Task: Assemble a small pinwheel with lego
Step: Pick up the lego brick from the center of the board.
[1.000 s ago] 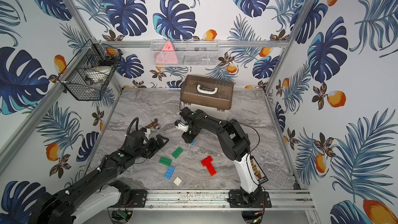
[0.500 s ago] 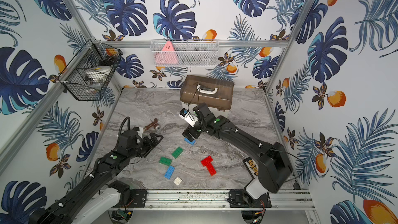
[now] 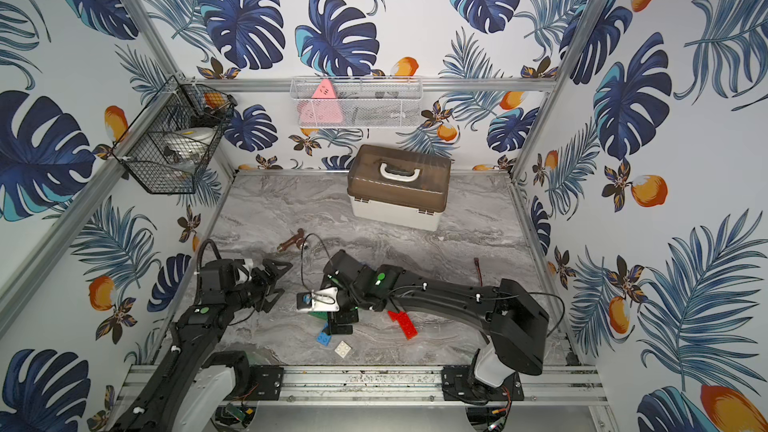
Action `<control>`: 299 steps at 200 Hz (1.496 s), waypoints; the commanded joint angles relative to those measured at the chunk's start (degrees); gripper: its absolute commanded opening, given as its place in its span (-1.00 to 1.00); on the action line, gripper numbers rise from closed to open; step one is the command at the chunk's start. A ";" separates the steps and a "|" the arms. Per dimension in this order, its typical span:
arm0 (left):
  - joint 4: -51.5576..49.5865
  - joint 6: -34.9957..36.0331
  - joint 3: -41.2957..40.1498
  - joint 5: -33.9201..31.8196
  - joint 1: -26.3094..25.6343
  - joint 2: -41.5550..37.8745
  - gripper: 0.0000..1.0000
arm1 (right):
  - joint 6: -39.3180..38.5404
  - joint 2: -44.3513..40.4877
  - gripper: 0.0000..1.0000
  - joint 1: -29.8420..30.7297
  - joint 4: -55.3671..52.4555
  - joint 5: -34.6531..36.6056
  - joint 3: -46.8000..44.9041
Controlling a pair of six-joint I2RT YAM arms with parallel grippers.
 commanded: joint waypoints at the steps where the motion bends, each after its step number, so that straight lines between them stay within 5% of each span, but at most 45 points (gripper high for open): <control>1: 0.87 2.20 -0.39 9.50 6.39 0.88 0.95 | -7.31 2.51 0.96 3.04 -1.05 5.29 -0.26; 40: 2.93 5.01 -1.32 15.21 11.96 5.82 0.91 | -9.51 9.56 0.79 4.17 1.17 4.78 0.74; 148: 3.57 5.99 -1.84 13.76 12.04 6.24 0.88 | -9.57 18.07 0.35 4.28 -0.87 3.86 3.73; 250: 5.86 5.82 -2.22 14.70 11.93 6.42 0.85 | -2.30 18.01 -0.46 2.47 -4.44 6.61 7.28; 272: 5.82 7.01 -0.79 14.55 9.66 6.72 0.84 | 5.60 13.99 -0.56 0.61 -5.34 9.47 8.60; 299: 5.64 7.90 3.31 9.17 0.02 8.46 0.83 | 13.31 8.23 -0.60 -3.31 -7.49 13.19 7.31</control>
